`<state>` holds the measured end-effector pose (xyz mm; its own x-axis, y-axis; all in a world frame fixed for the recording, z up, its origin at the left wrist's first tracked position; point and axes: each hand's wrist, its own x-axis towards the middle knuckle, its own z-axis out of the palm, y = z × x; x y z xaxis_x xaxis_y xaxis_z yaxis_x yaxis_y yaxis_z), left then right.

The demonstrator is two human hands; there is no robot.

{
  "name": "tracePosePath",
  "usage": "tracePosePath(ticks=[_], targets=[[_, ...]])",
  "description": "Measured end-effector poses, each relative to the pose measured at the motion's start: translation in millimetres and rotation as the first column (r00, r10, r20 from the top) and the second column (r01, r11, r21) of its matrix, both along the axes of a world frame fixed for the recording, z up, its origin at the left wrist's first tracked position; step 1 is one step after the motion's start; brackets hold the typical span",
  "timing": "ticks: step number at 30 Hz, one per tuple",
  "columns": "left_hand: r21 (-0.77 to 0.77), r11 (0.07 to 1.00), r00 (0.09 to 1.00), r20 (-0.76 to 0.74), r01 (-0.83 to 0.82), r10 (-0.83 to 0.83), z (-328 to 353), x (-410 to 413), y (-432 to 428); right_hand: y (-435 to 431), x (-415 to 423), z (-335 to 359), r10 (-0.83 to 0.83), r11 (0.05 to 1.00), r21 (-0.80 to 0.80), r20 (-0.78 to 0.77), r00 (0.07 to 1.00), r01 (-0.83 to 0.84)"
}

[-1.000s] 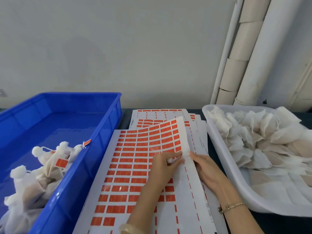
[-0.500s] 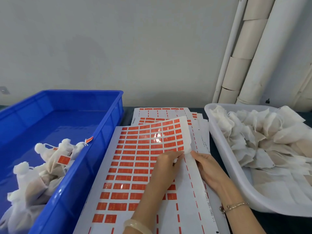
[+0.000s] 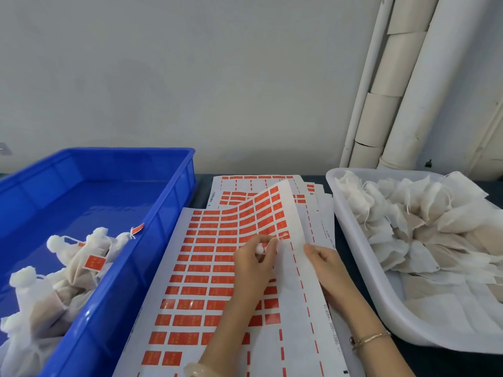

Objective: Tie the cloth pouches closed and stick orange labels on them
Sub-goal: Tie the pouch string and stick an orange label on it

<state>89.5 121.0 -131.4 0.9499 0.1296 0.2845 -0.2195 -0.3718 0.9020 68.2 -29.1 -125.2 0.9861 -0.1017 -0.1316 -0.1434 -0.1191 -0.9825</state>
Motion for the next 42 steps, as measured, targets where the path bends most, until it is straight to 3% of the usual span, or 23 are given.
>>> tracePosePath(ticks=[5, 9, 12, 18, 21, 25, 30, 35, 42], targets=[[-0.207, 0.976, 0.998, -0.026, -0.063, 0.059, 7.0, -0.1, 11.8, 0.9, 3.2, -6.0, -0.045, 0.951, -0.293, 0.184, 0.982, 0.099], [-0.373, 0.922, 0.993, -0.098, -0.101, 0.069, 11.7, -2.2, 22.2, 2.3, 2.9, -6.3, -0.111, 0.923, -0.335, 0.239, 0.965, 0.189], [-0.412, 0.909, 0.991, -0.132, -0.067, 0.013, 14.0, -3.2, 25.3, 7.0, 2.2, -2.3, -0.169, 0.876, -0.368, 0.371, 0.913, 0.312], [-0.267, 0.948, 0.974, -0.098, 0.172, -0.204, 16.4, -6.7, 20.1, 20.1, 1.1, 6.0, -0.024, 0.98, -0.178, 0.346, 0.938, 0.09], [-0.241, 0.938, 0.956, -0.092, 0.251, -0.279, 17.7, -8.0, 20.4, 18.0, 2.3, 3.5, -0.064, 0.973, -0.187, 0.35, 0.934, 0.137], [-0.238, 0.948, 0.964, -0.112, 0.209, -0.241, 17.0, -8.7, 21.3, 7.8, 3.5, 3.1, -0.165, 0.962, -0.155, 0.331, 0.929, 0.225], [-0.242, 0.956, 0.973, -0.115, 0.167, -0.199, 16.1, -7.4, 20.9, 3.9, -1.4, 14.8, -0.067, 0.993, 0.115, 0.28, 0.958, 0.036], [-0.214, 0.953, 0.968, -0.085, 0.214, -0.236, 16.4, -8.1, 22.0, 10.8, -6.7, 19.0, 0.102, 0.991, 0.061, 0.269, 0.958, -0.122], [-0.222, 0.933, 0.946, -0.096, 0.283, -0.31, 17.6, -9.2, 22.1, 11.8, -5.6, 14.6, 0.034, 0.995, 0.085, 0.252, 0.967, -0.057]])
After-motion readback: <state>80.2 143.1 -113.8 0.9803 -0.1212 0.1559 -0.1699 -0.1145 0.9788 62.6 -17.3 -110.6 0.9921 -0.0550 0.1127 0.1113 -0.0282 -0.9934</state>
